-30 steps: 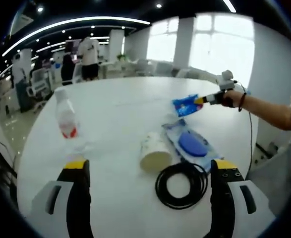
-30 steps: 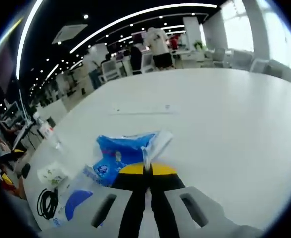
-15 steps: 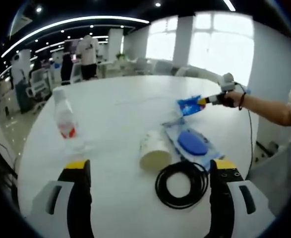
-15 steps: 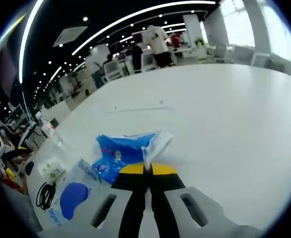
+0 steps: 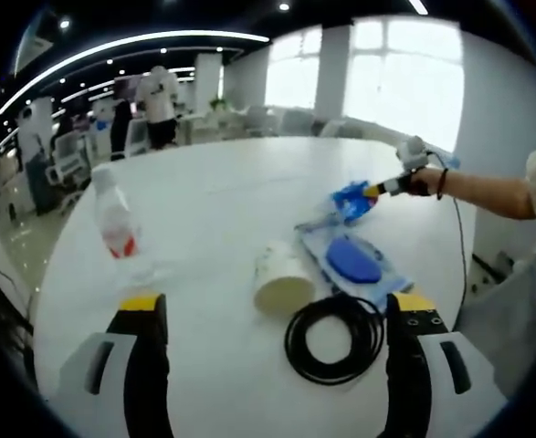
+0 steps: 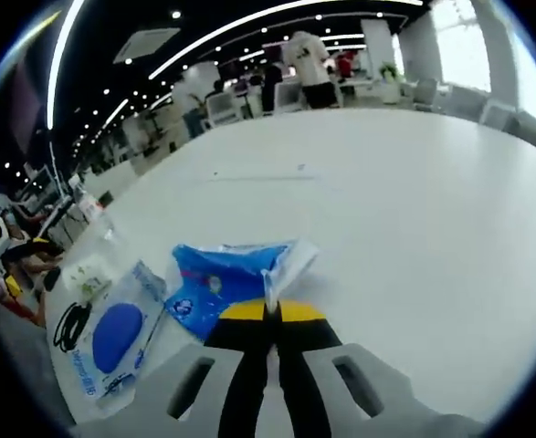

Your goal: Arrange the tabletop items into an orderly group along one side of the table until the central work area is clear of visible clutter.

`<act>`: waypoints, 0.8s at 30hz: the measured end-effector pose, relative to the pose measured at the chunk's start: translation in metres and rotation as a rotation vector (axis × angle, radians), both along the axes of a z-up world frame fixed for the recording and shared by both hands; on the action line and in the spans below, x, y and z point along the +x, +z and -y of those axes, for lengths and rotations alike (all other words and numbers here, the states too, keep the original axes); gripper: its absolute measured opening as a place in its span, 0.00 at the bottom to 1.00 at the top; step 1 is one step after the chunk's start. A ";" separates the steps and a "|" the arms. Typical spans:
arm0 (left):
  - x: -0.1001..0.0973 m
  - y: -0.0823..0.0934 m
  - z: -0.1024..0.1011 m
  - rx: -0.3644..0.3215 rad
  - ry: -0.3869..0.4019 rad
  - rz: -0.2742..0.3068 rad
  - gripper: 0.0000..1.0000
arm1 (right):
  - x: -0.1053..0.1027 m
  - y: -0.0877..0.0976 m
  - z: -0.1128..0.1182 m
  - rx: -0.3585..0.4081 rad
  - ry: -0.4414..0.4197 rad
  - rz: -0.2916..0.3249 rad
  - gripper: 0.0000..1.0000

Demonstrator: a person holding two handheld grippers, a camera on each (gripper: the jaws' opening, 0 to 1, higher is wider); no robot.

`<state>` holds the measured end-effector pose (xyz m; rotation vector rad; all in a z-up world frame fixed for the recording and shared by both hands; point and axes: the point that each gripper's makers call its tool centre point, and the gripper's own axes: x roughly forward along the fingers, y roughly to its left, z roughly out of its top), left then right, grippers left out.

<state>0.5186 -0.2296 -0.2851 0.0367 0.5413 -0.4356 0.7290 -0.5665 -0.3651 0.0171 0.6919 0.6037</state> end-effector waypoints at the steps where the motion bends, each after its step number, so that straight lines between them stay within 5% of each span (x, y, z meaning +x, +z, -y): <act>1: 0.000 0.000 0.000 0.000 0.001 -0.001 0.97 | 0.000 -0.001 0.000 -0.008 0.004 0.003 0.02; 14: 0.002 -0.004 -0.006 -0.009 -0.013 -0.010 0.96 | -0.008 -0.013 0.004 -0.061 -0.027 0.000 0.06; 24: 0.003 -0.005 -0.007 -0.010 -0.019 -0.014 0.95 | -0.009 -0.015 0.017 -0.090 -0.095 -0.008 0.25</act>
